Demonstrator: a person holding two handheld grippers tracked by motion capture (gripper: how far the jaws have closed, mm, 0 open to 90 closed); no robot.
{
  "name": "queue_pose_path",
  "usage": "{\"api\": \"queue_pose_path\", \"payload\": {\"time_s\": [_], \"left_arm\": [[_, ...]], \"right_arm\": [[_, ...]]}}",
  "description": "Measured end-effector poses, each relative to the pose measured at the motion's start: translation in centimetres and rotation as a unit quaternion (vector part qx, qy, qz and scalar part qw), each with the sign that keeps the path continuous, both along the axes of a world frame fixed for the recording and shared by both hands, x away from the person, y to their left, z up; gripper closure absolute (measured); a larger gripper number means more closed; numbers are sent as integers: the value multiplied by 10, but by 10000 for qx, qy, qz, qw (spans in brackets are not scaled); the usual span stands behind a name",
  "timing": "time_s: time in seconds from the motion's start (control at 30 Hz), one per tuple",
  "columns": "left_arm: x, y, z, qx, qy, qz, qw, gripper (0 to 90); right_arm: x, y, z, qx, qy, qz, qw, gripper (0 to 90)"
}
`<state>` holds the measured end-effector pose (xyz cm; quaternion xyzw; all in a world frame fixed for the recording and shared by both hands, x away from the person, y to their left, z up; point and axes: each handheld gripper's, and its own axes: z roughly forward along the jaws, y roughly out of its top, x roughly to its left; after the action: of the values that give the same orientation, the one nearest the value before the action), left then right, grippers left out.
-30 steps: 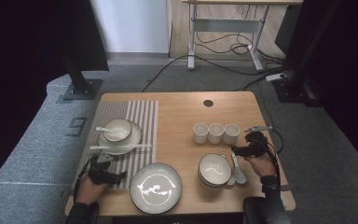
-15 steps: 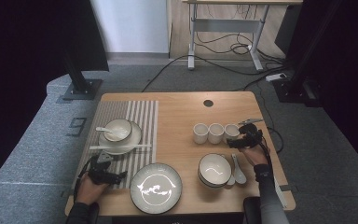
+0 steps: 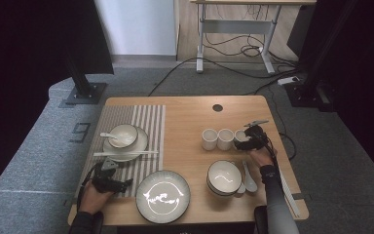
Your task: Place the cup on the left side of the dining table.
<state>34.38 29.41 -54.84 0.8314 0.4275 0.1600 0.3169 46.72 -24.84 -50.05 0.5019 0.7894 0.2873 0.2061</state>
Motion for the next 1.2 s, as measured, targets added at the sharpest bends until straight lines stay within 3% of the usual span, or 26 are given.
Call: {"api": "queue_pose_path", "payload": {"time_s": [0.33, 0.87, 1.2], "left_arm": [[0, 0, 0, 0, 0, 0, 10000, 0], [0, 0, 0, 0, 0, 0, 10000, 0], [0, 0, 0, 0, 0, 0, 10000, 0]], "right_arm": [[3, -2, -3, 140, -13, -7, 9999, 266], [-5, -9, -1, 186, 87, -62, 9998, 268], [2, -5, -7, 224, 62, -121, 9997, 238]]}}
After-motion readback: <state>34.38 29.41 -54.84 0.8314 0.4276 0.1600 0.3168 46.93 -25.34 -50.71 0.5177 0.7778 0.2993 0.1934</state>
